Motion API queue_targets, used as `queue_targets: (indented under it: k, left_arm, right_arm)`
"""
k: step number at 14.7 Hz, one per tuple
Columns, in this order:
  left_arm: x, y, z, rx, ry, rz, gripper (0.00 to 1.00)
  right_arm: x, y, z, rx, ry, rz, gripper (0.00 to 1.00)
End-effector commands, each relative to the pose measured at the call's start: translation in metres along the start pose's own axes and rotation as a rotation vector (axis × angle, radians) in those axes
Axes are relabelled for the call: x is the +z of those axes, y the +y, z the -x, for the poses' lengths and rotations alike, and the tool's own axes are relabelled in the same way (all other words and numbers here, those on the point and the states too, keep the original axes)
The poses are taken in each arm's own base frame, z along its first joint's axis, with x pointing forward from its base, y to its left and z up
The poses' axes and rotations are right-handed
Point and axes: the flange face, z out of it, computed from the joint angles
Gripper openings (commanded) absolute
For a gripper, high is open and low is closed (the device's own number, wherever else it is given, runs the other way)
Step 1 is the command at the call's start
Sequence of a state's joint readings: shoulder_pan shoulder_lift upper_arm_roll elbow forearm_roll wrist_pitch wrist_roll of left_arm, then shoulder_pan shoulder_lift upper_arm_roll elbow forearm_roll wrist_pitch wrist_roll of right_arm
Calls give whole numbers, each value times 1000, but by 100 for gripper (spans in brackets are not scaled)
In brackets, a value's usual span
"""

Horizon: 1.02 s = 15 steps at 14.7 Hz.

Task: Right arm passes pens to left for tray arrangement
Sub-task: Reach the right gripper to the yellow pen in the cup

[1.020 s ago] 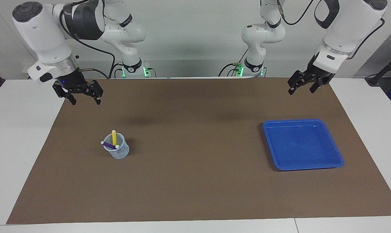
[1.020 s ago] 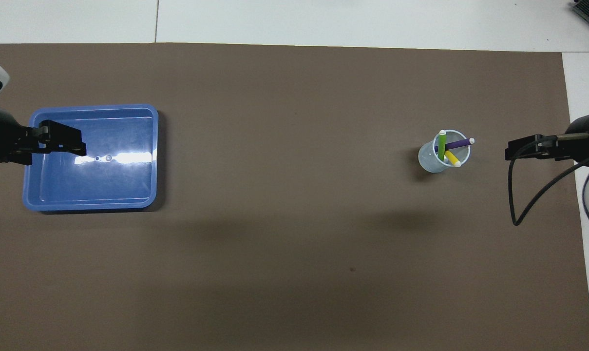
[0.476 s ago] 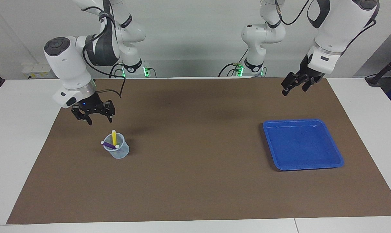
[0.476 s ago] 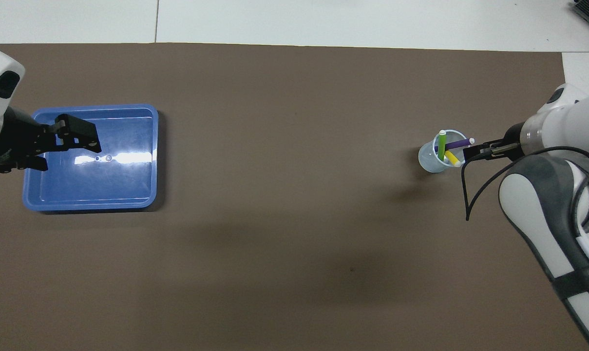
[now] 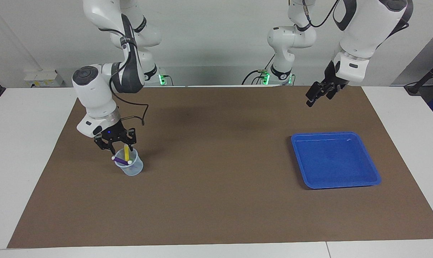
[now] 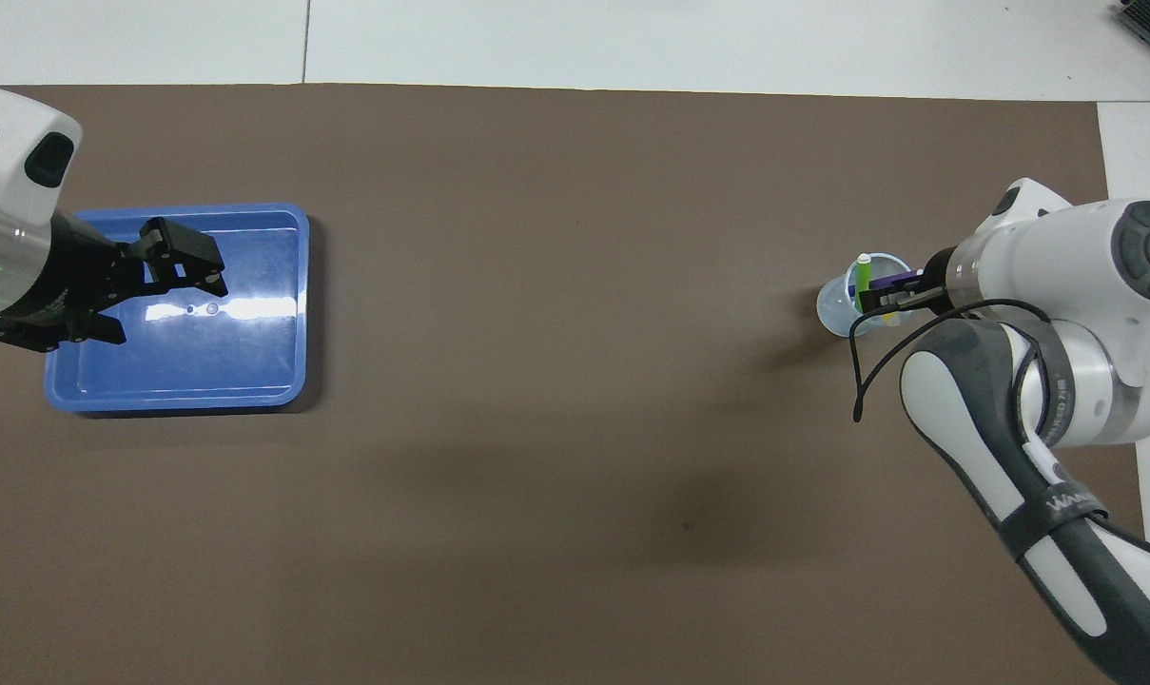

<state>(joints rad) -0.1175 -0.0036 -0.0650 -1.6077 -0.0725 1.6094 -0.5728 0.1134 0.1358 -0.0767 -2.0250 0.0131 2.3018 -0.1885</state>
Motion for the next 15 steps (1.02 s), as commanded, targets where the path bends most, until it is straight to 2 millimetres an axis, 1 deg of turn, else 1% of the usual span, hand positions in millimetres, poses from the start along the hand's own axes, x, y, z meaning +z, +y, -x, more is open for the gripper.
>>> queue_targets:
  k: [1, 3, 5, 7, 10, 11, 12, 13, 15]
  left_arm:
    - [0, 12, 20, -136, -5, 5, 100]
    - [1, 28, 32, -247, -9, 8, 100]
    - [6, 38, 45, -258, -19, 1, 100]
    - [11, 41, 55, -279, -37, 5, 100]
    - [10, 48, 58, -403, -82, 60, 100]
    - [12, 49, 57, -429, -80, 70, 100]
    - [18, 50, 60, -454, -85, 70, 100]
    - [20, 55, 69, -465, -93, 88, 100]
    - [32, 59, 76, -526, -99, 117, 100]
  right_arm:
    - [3, -1, 8, -9, 5, -8, 63]
    - [8, -3, 15, -14, -10, -11, 61]
    - [9, -2, 16, -18, -20, -10, 57]
    - [9, -2, 16, -22, -24, -6, 49]
    - [9, -1, 16, -25, -27, -3, 41]
    - [9, -1, 16, -25, -27, -4, 35]
    - [8, 0, 16, -24, -26, -3, 29]
    - [9, -1, 16, -25, -29, -4, 20]
    - [8, 0, 16, -22, -27, -3, 3]
